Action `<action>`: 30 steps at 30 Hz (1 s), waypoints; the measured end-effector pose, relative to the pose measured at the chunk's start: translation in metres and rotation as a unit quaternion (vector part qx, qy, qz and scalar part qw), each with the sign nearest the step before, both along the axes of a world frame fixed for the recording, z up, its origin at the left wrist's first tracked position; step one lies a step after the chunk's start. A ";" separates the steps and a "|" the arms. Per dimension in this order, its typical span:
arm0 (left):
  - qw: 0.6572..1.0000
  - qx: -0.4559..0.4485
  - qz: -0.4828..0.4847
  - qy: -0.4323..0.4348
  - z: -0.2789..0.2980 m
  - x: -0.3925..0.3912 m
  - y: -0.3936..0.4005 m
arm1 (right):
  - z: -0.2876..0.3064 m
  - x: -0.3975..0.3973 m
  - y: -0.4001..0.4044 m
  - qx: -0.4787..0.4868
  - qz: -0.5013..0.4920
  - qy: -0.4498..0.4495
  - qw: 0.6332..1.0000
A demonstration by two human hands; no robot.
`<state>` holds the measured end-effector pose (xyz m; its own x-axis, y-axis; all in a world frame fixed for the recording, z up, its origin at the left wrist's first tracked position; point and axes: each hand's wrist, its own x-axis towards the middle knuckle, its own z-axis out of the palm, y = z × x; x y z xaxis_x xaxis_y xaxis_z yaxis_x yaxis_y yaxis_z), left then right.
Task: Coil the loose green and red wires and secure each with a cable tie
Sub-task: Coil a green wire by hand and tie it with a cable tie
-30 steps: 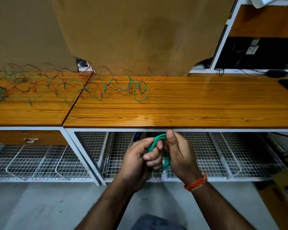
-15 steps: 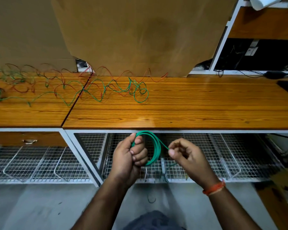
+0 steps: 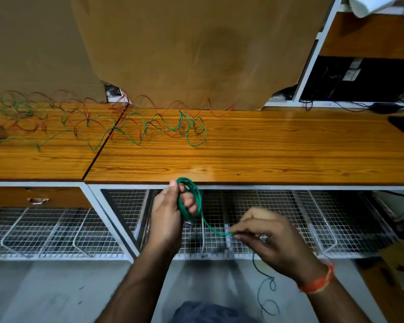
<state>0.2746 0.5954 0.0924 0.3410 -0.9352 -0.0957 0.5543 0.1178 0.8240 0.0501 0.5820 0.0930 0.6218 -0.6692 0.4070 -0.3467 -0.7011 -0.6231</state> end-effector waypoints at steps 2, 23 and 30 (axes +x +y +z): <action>0.998 -0.005 -0.018 -0.066 0.000 -0.007 0.001 | 0.013 0.011 -0.001 -0.027 0.031 -0.001 0.999; 0.969 -0.071 -0.162 -0.171 0.007 -0.025 0.011 | 0.037 0.038 -0.043 0.010 -0.052 -0.136 0.989; 0.979 -0.071 -0.190 -0.030 0.011 -0.031 0.013 | 0.007 0.053 -0.023 0.184 -0.111 -0.172 0.961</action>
